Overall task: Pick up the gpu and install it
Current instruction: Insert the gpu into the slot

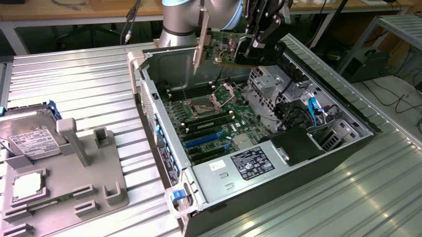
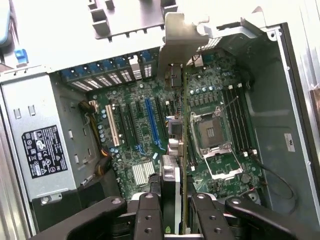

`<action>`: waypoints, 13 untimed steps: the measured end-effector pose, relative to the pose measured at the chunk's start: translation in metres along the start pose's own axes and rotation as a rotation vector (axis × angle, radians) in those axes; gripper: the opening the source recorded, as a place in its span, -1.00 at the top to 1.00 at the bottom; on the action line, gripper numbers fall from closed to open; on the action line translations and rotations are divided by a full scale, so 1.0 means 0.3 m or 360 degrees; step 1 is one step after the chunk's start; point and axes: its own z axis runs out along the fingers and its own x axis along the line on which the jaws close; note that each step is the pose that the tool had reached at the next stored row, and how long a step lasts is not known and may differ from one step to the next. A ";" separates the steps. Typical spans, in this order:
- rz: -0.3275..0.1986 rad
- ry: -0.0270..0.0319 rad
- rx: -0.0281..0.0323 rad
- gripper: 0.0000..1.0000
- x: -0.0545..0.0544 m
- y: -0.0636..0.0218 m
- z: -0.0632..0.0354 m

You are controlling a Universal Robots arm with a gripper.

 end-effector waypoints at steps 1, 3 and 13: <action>-0.0034 0.00024 -0.00006 0.44 0.000 0.000 0.000; -0.0084 0.00061 -0.00012 0.44 0.000 0.000 0.000; -0.0158 0.00025 0.00546 0.44 0.001 -0.001 0.004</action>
